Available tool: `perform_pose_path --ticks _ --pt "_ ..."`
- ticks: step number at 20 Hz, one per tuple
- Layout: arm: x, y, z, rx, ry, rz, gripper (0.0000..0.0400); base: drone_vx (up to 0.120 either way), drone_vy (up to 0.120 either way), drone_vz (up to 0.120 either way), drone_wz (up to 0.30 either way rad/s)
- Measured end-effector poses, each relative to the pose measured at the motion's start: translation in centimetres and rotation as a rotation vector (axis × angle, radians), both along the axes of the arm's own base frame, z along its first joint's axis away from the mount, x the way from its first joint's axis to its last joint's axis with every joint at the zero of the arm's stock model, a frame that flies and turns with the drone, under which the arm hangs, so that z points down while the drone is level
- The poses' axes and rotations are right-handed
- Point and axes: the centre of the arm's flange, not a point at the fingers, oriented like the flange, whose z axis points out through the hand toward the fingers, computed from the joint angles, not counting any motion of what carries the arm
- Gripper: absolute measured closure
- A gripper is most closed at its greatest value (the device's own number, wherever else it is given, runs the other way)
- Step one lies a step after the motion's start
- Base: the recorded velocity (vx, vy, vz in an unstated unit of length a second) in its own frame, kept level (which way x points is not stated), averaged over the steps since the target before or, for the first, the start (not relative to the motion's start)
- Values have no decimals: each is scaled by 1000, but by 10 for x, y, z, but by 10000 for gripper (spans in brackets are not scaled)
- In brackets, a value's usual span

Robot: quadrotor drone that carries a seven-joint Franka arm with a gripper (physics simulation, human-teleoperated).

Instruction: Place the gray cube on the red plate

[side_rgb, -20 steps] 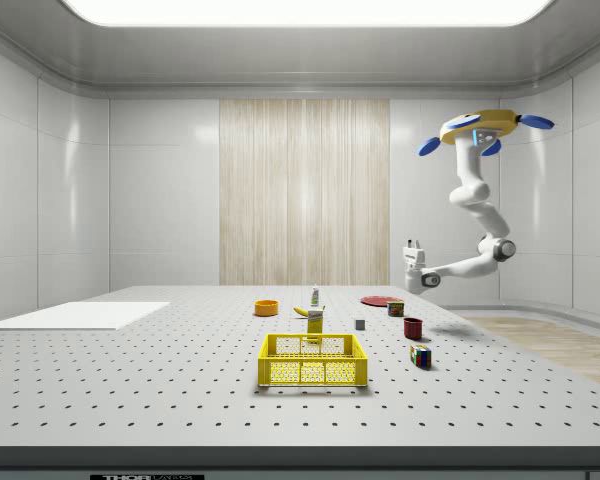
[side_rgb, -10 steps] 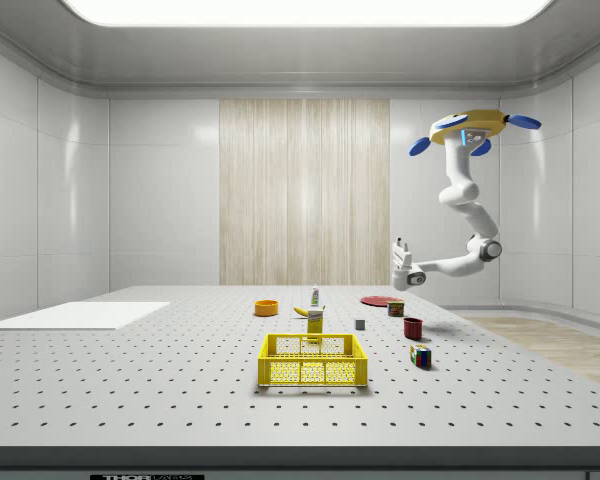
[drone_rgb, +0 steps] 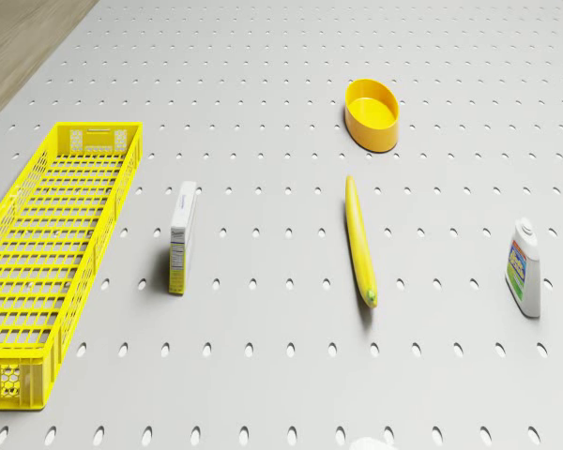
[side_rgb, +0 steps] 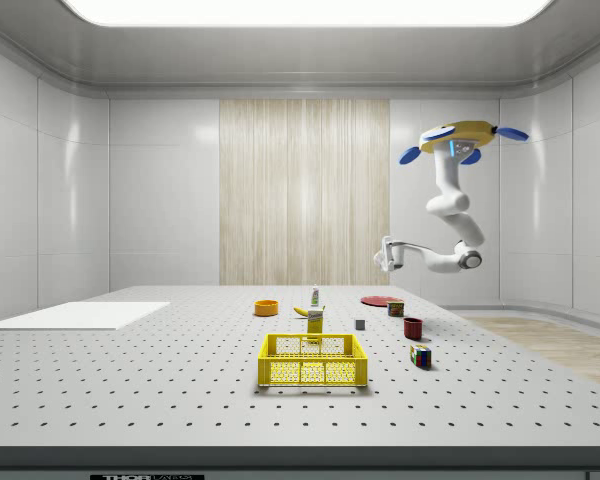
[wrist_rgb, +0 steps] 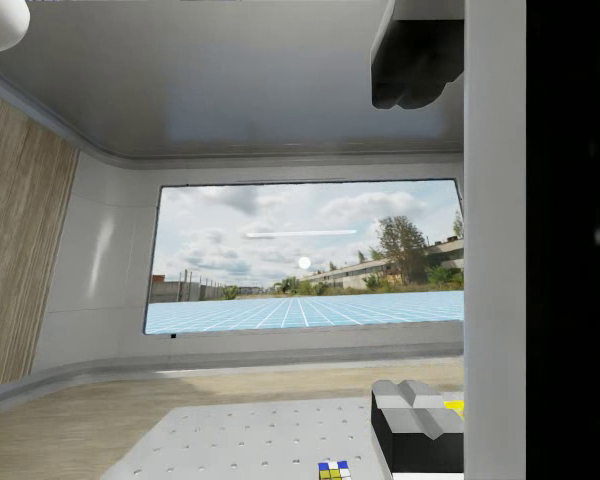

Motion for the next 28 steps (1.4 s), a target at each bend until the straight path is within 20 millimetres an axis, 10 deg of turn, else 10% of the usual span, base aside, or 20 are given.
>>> perform_pose_path --ticks 5,10,28 --pt "2 -29 -70 -789 0 -29 0 120 0 -120 0" --pt "3 -67 -94 -1241 3 -43 0 120 0 -120 0" --pt "3 -98 -101 -1562 9 -47 0 80 16 -89 0"
